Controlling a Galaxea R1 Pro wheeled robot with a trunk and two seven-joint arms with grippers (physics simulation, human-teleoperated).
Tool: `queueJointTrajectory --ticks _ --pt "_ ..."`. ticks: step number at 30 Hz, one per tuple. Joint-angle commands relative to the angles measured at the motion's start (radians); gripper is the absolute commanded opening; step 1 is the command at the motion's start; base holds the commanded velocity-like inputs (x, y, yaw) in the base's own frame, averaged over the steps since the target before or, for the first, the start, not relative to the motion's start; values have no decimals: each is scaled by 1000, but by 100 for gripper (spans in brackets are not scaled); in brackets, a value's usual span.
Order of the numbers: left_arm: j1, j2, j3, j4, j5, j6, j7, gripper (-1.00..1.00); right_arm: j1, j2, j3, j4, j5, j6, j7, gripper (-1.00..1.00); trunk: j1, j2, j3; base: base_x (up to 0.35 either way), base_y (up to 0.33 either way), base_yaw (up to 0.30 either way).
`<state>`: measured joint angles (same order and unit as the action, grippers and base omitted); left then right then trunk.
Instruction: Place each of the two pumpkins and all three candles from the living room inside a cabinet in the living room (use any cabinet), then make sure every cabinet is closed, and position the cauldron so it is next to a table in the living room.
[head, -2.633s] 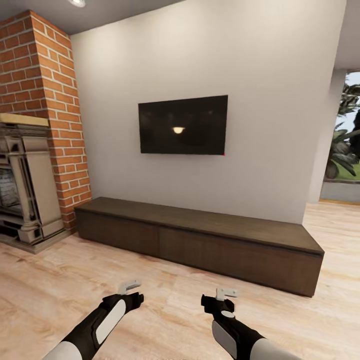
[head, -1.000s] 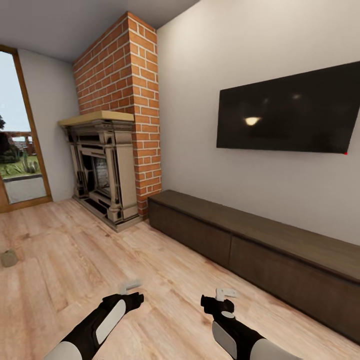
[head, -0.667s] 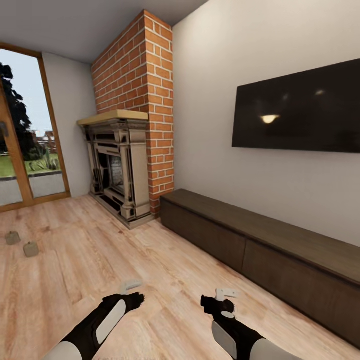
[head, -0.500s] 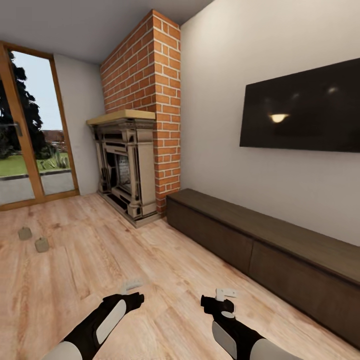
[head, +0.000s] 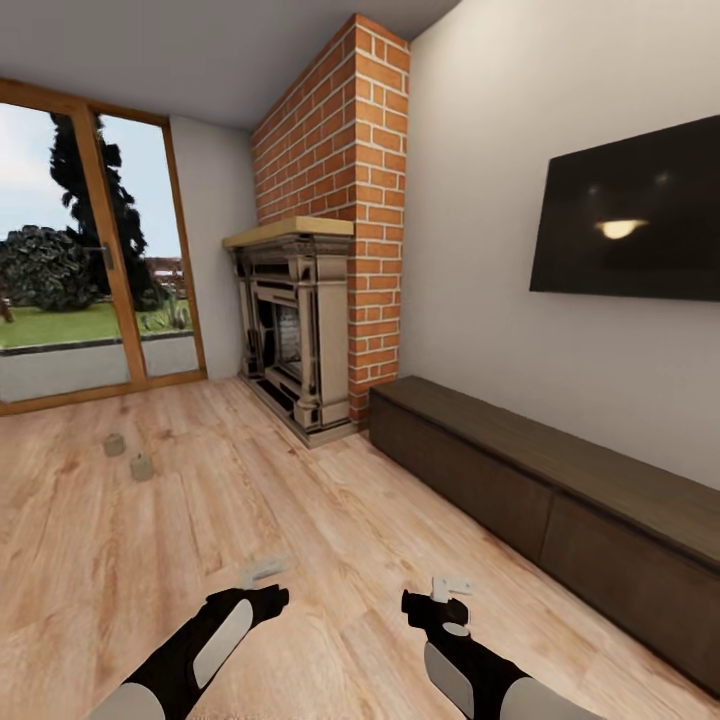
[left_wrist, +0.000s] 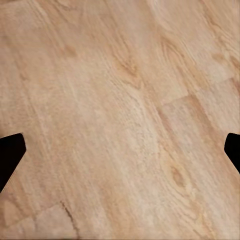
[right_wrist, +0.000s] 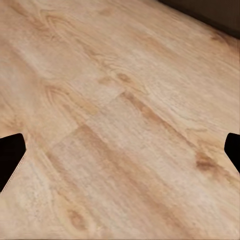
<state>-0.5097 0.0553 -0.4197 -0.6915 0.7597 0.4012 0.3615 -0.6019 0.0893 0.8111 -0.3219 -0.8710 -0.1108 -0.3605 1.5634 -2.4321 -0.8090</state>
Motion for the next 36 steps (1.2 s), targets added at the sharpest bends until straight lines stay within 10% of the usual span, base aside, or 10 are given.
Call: queueJointTrajectory --ticks 1,36 --pt "-1 1 -7 -2 10 1 10 100 -1 0 8 0 -10 -6 -5 100 0 -1 -2 0 0 269" --pt "-1 -3 -7 -1 10 1 10 100 -1 0 8 0 -9 -6 -5 100 0 -1 -25 0 0 269"
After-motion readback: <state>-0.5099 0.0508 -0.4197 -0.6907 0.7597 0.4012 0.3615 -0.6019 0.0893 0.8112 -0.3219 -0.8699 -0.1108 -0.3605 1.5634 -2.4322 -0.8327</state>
